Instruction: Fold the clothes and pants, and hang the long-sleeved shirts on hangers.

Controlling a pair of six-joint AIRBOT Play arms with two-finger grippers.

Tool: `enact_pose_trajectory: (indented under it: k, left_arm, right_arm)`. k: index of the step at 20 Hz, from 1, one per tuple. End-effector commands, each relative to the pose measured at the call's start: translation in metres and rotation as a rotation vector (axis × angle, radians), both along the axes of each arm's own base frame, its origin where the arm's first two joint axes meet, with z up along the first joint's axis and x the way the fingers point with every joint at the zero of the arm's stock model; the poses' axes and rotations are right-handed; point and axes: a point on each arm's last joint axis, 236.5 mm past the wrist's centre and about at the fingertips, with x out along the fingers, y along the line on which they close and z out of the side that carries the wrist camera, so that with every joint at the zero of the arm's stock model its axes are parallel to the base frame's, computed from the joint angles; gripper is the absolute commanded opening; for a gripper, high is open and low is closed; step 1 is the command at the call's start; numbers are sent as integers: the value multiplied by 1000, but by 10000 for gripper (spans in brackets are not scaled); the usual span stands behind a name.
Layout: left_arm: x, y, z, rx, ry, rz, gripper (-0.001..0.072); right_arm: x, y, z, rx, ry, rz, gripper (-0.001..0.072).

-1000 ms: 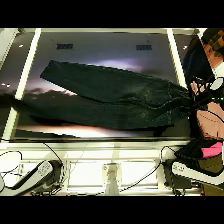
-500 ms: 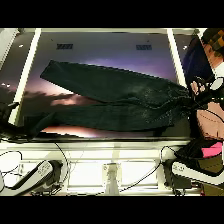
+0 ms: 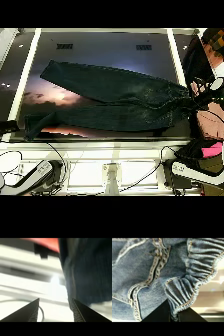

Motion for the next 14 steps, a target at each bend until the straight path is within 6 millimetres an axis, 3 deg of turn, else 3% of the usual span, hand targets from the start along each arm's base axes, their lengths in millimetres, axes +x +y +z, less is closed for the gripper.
enact_pose_trajectory:
  k: [1, 6, 8, 11, 14]
  left_arm:
    - [33, 17, 9, 7, -159, 70, 490]
    - [74, -10, -20, -216, -253, 148, 490]
    - [88, -10, -30, -245, -286, 143, 492]
    - [96, -4, -41, -248, -301, 163, 587]
    - [113, -3, -45, -283, -360, 214, 587]
  right_arm:
    - [-27, -2, 2, -8, 114, 15, 39]
    - [-67, 3, 4, 15, 280, 22, 38]
    - [-81, 5, -5, 18, 327, 25, 38]
    - [-95, 12, -22, 39, 363, 26, 38]
    - [-101, 20, -31, 66, 374, 16, 38]
